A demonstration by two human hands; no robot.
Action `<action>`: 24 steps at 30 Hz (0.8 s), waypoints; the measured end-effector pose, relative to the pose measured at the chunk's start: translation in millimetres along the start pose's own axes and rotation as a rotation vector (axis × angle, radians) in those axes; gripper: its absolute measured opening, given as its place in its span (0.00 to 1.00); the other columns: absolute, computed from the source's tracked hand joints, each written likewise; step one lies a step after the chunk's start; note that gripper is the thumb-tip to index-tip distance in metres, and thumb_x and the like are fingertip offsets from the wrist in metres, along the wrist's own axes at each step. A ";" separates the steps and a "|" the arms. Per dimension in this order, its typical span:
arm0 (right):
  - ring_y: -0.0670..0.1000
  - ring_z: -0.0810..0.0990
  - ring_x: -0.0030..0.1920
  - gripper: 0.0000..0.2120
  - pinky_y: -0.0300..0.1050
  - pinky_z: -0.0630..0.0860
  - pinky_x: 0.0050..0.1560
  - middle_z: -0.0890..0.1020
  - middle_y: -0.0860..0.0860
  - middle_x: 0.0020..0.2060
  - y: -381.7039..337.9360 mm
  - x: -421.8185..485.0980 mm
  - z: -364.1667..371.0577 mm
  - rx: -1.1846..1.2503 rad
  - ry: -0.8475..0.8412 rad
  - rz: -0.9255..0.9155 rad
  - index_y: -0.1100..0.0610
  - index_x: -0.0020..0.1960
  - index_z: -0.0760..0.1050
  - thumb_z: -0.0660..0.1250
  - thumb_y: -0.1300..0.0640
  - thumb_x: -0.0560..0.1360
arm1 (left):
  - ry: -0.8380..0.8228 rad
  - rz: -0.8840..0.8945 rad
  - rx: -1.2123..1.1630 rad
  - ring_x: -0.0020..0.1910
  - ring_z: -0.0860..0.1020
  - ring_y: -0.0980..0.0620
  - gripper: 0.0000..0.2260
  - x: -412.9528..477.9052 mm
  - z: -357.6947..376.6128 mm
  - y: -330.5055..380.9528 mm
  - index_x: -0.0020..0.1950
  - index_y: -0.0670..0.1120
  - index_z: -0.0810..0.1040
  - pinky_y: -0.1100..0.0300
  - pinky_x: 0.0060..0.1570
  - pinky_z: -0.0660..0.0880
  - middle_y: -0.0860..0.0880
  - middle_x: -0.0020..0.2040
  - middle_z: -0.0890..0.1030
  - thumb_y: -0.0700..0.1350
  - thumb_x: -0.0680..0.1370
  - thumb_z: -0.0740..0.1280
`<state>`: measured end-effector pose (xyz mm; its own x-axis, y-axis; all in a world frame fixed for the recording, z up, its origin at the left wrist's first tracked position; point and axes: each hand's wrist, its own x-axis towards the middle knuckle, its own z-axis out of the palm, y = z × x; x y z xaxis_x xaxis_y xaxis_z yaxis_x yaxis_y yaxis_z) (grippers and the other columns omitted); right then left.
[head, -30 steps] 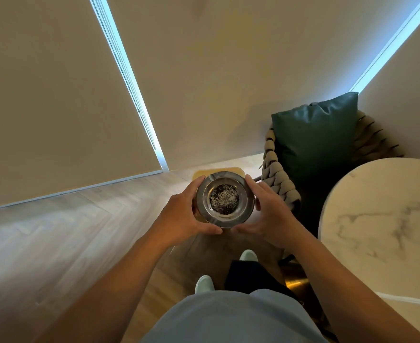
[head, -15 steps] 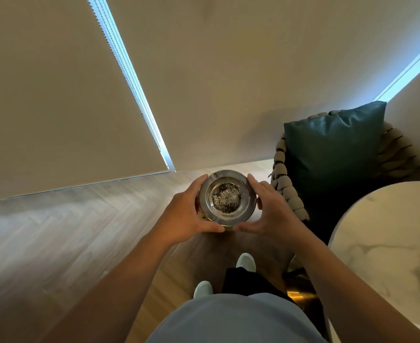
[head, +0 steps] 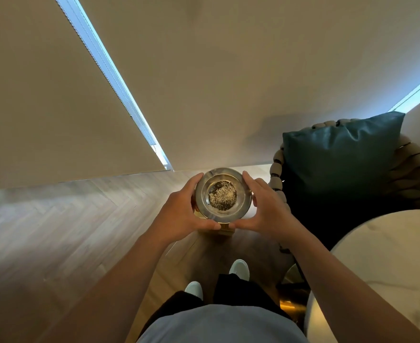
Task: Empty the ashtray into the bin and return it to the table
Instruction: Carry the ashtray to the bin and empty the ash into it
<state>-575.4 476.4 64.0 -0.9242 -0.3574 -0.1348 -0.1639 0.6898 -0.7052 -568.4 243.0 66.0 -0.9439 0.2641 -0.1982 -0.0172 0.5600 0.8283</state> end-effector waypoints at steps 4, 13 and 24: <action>0.42 0.68 0.49 0.56 0.24 0.63 0.44 0.72 0.52 0.63 9.9 13.1 -1.6 0.009 -0.006 0.007 0.55 0.77 0.53 0.80 0.43 0.61 | -0.007 -0.017 -0.007 0.51 0.79 0.61 0.49 15.0 3.1 -3.2 0.72 0.64 0.60 0.74 0.45 0.75 0.68 0.55 0.75 0.56 0.58 0.83; 0.42 0.68 0.50 0.55 0.26 0.65 0.47 0.72 0.51 0.64 18.7 41.0 19.3 0.035 0.028 0.066 0.55 0.78 0.52 0.81 0.46 0.61 | -0.065 0.004 0.003 0.52 0.80 0.55 0.49 50.5 -11.0 -28.2 0.73 0.60 0.61 0.69 0.48 0.77 0.60 0.58 0.78 0.55 0.58 0.83; 0.41 0.78 0.44 0.34 0.33 0.77 0.42 0.75 0.40 0.48 49.3 86.5 65.7 0.331 0.064 0.226 0.51 0.74 0.61 0.72 0.53 0.73 | -0.114 -0.027 0.007 0.52 0.80 0.53 0.50 95.4 -1.9 -104.6 0.74 0.59 0.60 0.64 0.50 0.79 0.55 0.60 0.79 0.55 0.58 0.84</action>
<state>-640.8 438.2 -28.2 -0.9455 -0.1727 -0.2761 0.1565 0.5027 -0.8502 -657.3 208.2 -38.5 -0.8995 0.3365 -0.2787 -0.0393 0.5731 0.8186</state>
